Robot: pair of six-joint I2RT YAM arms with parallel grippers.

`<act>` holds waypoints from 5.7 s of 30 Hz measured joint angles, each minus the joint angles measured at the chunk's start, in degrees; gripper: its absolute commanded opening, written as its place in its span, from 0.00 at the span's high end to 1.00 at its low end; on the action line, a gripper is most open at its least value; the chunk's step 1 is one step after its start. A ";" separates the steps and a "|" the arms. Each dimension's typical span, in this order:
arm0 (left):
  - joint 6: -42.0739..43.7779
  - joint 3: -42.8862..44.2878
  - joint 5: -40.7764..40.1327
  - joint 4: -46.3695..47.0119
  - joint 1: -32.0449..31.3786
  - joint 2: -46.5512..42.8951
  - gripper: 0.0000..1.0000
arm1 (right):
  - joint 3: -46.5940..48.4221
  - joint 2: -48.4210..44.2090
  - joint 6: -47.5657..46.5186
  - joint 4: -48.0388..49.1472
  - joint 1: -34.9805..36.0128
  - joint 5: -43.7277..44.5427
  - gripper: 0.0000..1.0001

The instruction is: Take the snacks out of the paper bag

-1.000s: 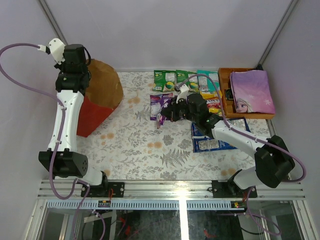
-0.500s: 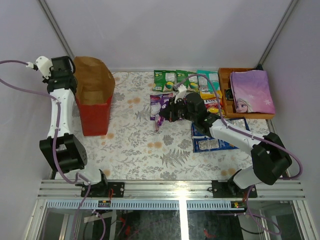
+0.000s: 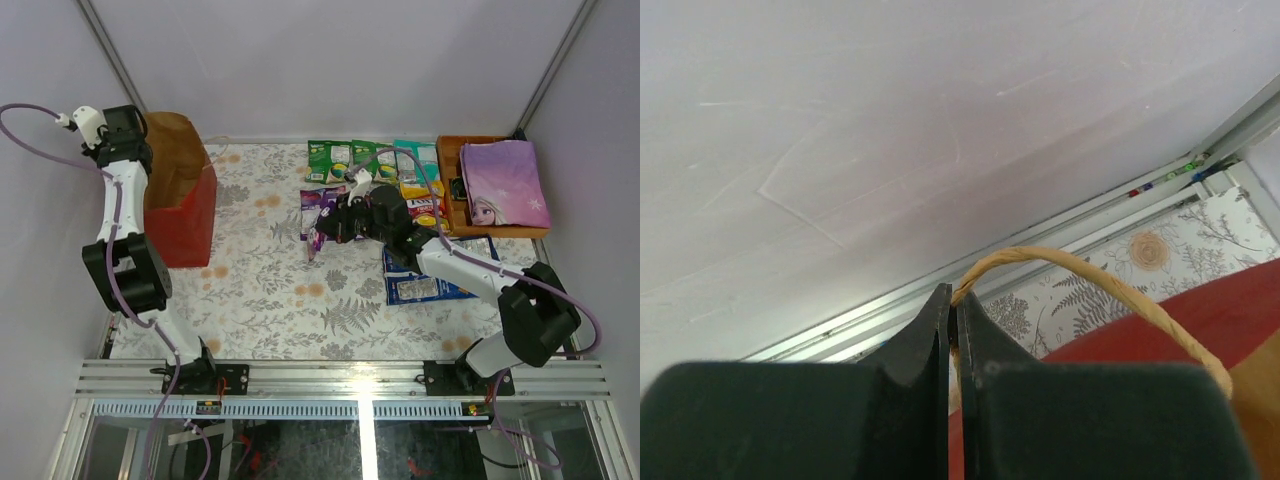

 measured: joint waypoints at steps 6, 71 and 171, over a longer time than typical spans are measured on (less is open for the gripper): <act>1.29 4.50 -1.33 0.00 0.00 6.27 1.00 | 2.12 3.48 0.00 -0.94 0.00 -1.14 1.00; 8.96 -23.87 16.24 0.96 -32.28 -44.72 0.00 | 87.25 51.47 -37.40 -72.02 -0.35 -6.45 0.86; -16.65 -41.22 56.54 45.75 -20.59 7.61 0.38 | 44.92 33.92 1.90 -13.31 -13.60 -20.39 0.13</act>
